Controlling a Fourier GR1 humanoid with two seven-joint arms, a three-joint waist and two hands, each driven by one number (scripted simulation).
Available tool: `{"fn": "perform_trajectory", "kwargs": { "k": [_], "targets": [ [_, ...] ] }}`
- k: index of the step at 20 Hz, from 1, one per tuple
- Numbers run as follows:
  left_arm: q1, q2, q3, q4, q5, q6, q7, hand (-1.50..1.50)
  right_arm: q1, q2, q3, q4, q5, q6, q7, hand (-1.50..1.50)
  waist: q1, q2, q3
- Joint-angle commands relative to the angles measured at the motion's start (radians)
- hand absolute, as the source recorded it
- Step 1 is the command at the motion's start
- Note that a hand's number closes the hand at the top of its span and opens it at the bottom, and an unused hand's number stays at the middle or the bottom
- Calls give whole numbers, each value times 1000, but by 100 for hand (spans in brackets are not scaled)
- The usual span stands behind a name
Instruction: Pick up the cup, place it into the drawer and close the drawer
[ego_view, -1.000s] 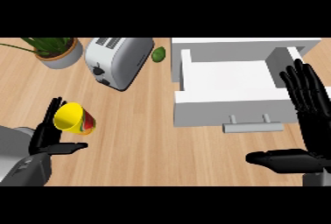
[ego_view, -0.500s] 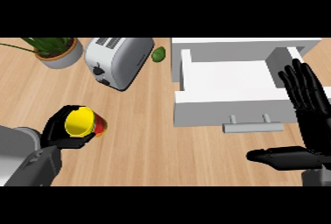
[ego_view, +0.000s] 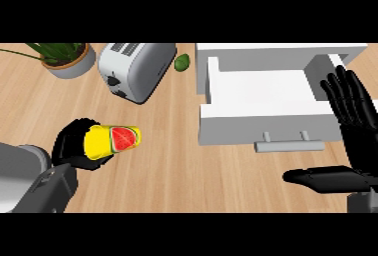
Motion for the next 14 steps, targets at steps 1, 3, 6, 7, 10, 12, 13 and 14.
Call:
{"fn": "perform_trajectory", "kwargs": {
  "k": [1,3,6,7,10,12,13,14],
  "targets": [
    [33,-37,25,-16,21,-29,-185,150,-13,14,-4,54,24,-17,-50,-150,13,0,2],
    [77,-95,37,-39,33,43,-243,150,27,17,14,10,21,-6,-29,-150,14,-5,2],
    [28,-74,37,-57,45,25,-196,150,-19,-15,-16,-30,-17,3,44,-150,16,-8,3],
    [35,-89,31,-88,44,33,-215,150,36,10,10,-49,23,-13,4,-150,17,-10,3],
    [5,-96,16,-148,46,37,-197,150,4,1,-7,-28,6,-15,37,-150,24,-12,4],
    [1,-95,-10,-210,44,37,-137,150,26,-10,-41,-36,-22,-7,39,-150,29,-16,5],
    [-29,-107,-27,-199,25,67,-133,150,34,8,8,-29,27,-10,14,-150,23,-12,5],
    [-52,-147,-42,-249,36,77,-74,150,62,11,-18,5,13,-5,-42,-150,30,-16,6]
  ]
}}
